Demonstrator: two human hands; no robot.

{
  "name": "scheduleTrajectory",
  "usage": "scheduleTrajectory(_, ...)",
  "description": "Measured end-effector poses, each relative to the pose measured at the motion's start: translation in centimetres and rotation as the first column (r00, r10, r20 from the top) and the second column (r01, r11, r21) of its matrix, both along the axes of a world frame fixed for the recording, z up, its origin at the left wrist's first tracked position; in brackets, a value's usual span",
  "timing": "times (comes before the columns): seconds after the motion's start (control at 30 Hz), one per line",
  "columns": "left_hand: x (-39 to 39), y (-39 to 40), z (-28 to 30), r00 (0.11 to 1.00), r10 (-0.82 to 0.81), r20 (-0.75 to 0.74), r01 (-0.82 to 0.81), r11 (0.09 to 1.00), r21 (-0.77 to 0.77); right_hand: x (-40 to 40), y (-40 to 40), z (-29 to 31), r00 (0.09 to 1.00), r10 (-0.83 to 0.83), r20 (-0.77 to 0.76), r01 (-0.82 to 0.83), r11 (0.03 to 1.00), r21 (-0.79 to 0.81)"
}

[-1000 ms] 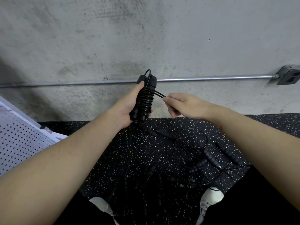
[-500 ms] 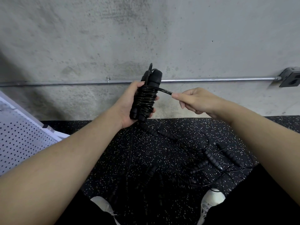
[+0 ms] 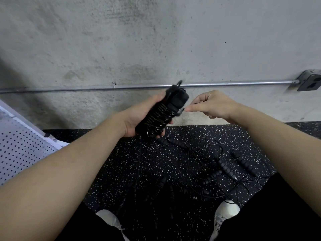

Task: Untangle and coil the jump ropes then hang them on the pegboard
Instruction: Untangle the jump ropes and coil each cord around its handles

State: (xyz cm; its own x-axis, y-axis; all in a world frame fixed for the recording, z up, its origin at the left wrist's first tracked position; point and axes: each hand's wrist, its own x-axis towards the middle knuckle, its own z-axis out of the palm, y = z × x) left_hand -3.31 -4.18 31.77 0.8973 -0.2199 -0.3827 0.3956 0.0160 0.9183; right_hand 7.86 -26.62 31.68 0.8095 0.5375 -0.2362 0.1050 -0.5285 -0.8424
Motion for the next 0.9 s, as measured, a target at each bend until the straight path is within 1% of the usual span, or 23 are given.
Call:
scheduleTrajectory(0.1,-0.1,-0.4,-0.4,0.998,-0.066,0.023,0.064,0.994,0.085,0.1,0.1,-0.5,0.999,0.009,-0.043,-0.007,0.999,0.047)
scheduleTrajectory(0.13,-0.1,-0.5,-0.6,0.996,-0.08,0.04,0.073,0.987,0.145,0.2,0.0,-0.7,0.998,0.025,-0.059,-0.021,0.998,0.062)
scheduleTrajectory(0.17,0.0,-0.5,-0.8,0.992,-0.109,0.067,0.09,0.967,0.236,0.3,-0.1,-0.8,0.996,0.045,-0.076,-0.04,0.997,0.068)
scheduleTrajectory(0.23,0.2,-0.8,-1.0,0.97,-0.211,0.121,0.142,0.894,0.425,0.2,-0.2,-0.8,0.991,0.088,-0.097,-0.085,0.996,0.04)
scheduleTrajectory(0.3,0.3,-1.1,-1.2,0.95,-0.286,0.122,0.18,0.826,0.534,-0.1,0.0,-0.6,0.988,0.114,-0.106,-0.114,0.993,0.003)
scheduleTrajectory(0.37,0.4,-1.3,-1.4,0.939,-0.331,0.091,0.219,0.781,0.585,-0.1,0.3,-0.7,0.989,0.087,-0.122,-0.087,0.996,0.007)
scheduleTrajectory(0.47,0.3,-1.9,-1.5,0.918,-0.396,0.008,0.296,0.7,0.65,-0.2,1.0,-0.9,0.987,0.017,-0.162,-0.005,0.997,0.074)
scheduleTrajectory(0.6,0.1,-2.6,-1.7,0.902,-0.432,0.007,0.276,0.589,0.759,-1.1,2.4,-1.1,0.992,-0.002,-0.123,0.011,0.997,0.078)
scheduleTrajectory(0.7,0.3,-2.6,-2.3,0.918,-0.396,0.027,0.225,0.575,0.787,-1.8,3.3,-0.9,0.996,0.016,-0.085,-0.007,0.994,0.108)
scheduleTrajectory(0.8,0.4,-2.2,-2.7,0.935,-0.339,0.101,0.137,0.611,0.78,-2.3,3.9,-0.9,0.999,0.011,-0.051,-0.003,0.988,0.153)
scheduleTrajectory(0.9,0.5,-2.3,-3.0,0.946,-0.285,0.155,0.065,0.634,0.77,-2.5,4.1,-0.9,0.999,0.026,0.045,-0.031,0.995,0.096)
